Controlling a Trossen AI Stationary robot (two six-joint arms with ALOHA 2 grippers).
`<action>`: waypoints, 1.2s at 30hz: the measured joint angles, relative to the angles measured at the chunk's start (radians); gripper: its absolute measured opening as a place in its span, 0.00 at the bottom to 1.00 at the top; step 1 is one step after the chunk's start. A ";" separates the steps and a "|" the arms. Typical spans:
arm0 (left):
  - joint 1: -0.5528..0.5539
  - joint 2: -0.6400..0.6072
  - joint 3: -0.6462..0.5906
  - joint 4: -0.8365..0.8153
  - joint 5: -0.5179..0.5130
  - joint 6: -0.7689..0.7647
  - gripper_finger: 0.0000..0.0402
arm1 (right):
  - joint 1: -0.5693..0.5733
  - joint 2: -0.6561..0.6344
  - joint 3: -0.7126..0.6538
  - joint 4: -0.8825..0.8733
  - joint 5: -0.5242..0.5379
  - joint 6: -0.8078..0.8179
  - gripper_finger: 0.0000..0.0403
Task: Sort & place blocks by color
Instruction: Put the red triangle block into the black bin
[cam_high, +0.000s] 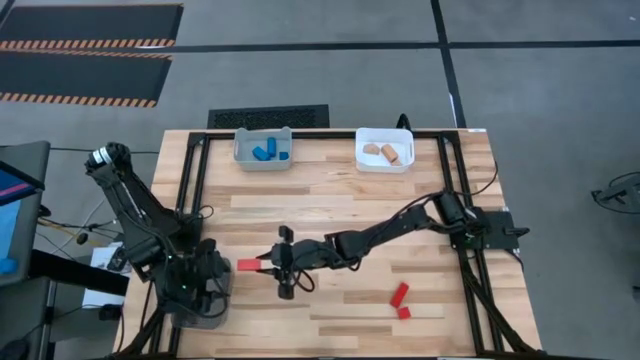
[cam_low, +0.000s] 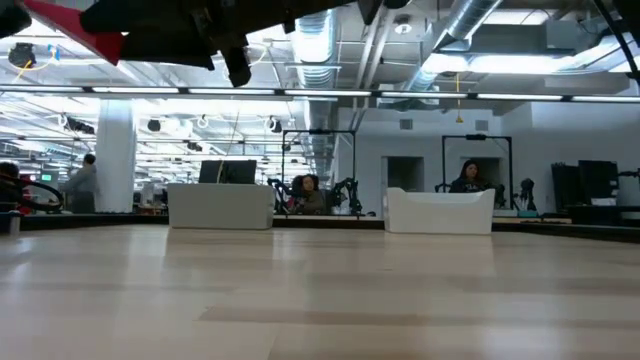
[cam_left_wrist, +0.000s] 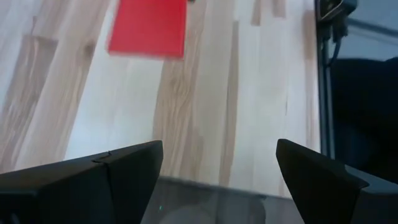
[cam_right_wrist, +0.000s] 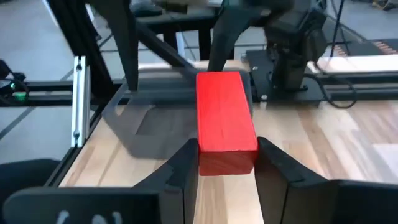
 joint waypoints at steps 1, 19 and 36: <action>0.000 0.000 0.000 -0.013 0.012 -0.002 0.76 | -0.005 0.000 0.000 0.011 0.002 -0.006 0.32; 0.058 -0.037 0.017 -0.282 0.172 -0.082 0.76 | -0.075 0.216 0.307 -0.123 -0.015 -0.041 0.32; -0.024 -0.037 0.064 -0.284 0.189 -0.132 0.76 | -0.057 0.445 0.681 -0.260 -0.131 -0.042 0.32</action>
